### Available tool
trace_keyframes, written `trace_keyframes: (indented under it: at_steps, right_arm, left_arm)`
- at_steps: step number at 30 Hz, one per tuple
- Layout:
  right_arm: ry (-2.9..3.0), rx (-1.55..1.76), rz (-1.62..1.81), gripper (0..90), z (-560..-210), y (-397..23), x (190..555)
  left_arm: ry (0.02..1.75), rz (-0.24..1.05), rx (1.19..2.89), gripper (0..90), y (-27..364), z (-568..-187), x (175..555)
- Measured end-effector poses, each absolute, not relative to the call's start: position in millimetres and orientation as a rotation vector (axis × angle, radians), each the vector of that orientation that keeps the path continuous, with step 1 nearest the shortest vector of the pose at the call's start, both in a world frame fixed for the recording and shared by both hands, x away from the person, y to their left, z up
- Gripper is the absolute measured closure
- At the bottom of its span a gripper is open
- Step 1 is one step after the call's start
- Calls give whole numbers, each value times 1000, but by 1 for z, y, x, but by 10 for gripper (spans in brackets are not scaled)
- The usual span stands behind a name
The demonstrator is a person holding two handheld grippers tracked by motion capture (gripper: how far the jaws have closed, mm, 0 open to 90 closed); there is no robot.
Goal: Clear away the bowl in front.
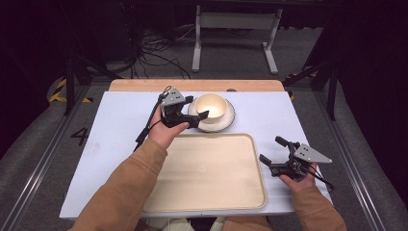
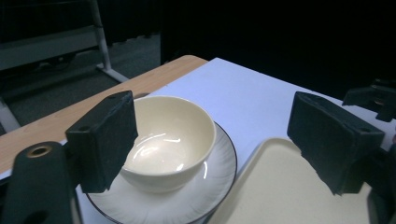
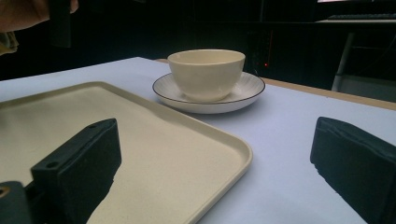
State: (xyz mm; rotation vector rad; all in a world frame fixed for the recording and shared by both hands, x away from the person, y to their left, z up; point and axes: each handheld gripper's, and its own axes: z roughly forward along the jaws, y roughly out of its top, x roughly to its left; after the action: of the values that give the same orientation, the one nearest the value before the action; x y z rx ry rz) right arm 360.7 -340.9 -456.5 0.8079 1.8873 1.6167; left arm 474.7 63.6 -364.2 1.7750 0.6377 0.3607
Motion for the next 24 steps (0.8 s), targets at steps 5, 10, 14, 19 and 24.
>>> trace_keyframes:
  at_steps: [5,10,14,19,24]
  right_arm:
    - [1895,790,1616,16,-457,-341,360]
    - [1894,794,1617,16,-457,-341,360]
    - [1891,797,1618,16,-457,-341,361]
    - [1893,796,1618,18,-457,-341,361]
    - [1893,795,1618,21,-457,-341,360]
  left_arm:
    - [648,364,1793,217,62,-366,484]
    - [611,364,1792,234,62,-362,488]
    - [587,363,1823,258,55,-360,491]
    - [572,408,1889,281,48,-356,493]
    - [537,430,1988,302,40,-352,497]
